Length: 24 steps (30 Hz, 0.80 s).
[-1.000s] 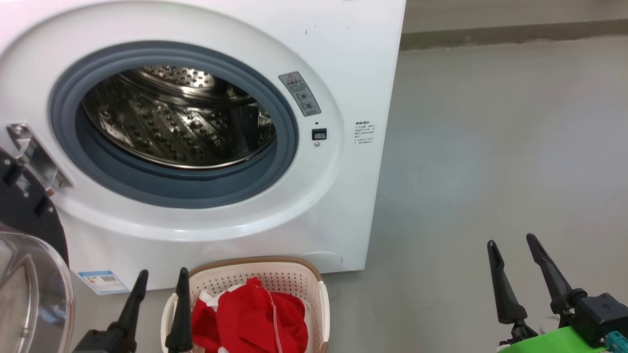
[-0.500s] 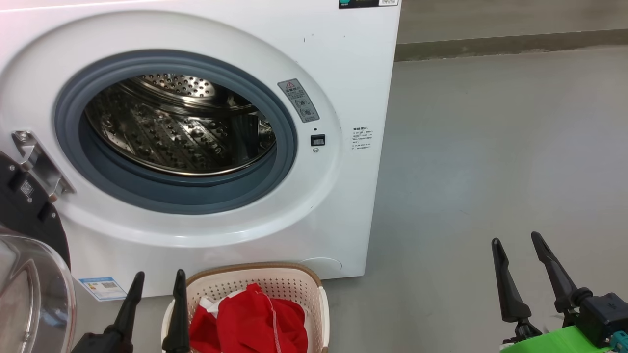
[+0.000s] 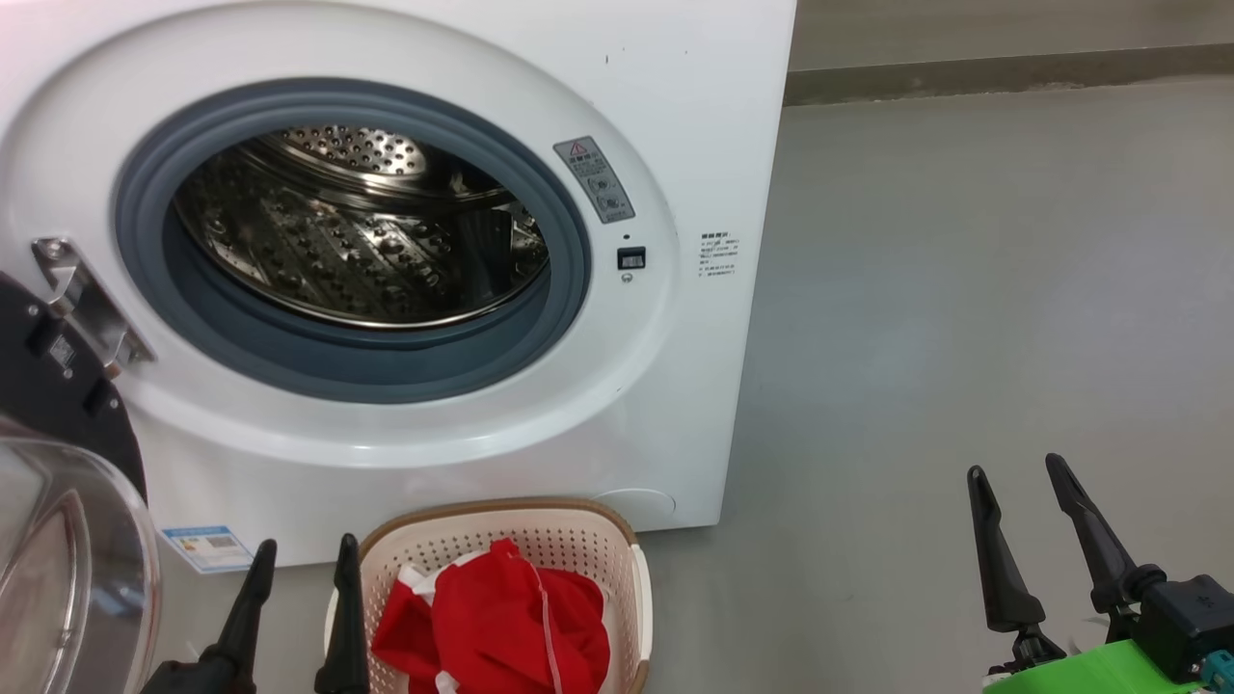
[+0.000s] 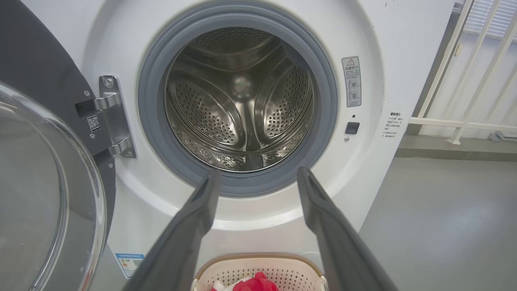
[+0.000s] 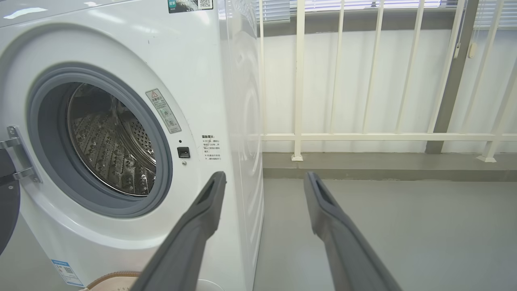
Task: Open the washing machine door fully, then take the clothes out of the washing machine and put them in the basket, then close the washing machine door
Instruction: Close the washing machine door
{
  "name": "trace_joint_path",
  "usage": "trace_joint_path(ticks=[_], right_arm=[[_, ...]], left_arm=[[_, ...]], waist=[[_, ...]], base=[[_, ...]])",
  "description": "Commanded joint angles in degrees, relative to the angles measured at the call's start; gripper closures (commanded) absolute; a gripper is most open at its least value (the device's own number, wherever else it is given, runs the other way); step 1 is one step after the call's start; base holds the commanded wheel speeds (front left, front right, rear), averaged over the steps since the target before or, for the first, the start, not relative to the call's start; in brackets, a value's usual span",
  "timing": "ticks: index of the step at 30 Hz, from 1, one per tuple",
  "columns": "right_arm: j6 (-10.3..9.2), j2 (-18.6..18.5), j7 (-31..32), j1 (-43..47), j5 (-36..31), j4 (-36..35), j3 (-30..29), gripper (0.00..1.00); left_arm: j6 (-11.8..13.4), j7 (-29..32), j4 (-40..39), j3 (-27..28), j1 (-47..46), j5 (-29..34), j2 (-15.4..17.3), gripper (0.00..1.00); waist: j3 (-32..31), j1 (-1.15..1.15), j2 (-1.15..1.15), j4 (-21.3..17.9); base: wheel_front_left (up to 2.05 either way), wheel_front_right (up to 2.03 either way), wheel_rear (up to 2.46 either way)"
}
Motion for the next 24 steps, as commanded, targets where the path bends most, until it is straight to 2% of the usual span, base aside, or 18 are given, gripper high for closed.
trace_joint_path(ticks=[1,11,21,24], right_arm=[[0.36,-0.76,-0.36,-0.55,-0.46,-1.55,1.29,0.00],[0.36,-0.76,-0.36,-0.72,-0.32,-1.37,1.25,0.00],[0.36,-0.76,-0.36,-0.85,-0.35,-1.38,1.24,0.00],[0.36,-0.76,-0.36,-0.87,-0.31,-1.35,1.25,0.00]], left_arm=[[0.34,-0.01,-1.82,1.71,-1.17,0.49,0.87,0.00],[0.08,0.10,-2.30,0.91,-1.33,0.01,1.07,0.00],[0.34,-0.18,-2.73,0.67,-1.48,-0.26,1.35,0.00],[1.09,-0.19,-2.87,0.83,-1.46,0.47,1.69,0.00]], waist=[[0.00,0.00,0.00,0.00],[0.11,0.00,0.00,0.31],[0.21,0.00,0.00,0.63],[0.16,0.00,0.00,0.70]], base=[[-1.55,1.17,0.38],[-1.19,1.15,0.04],[-0.10,0.10,0.00],[0.00,0.00,0.00]])
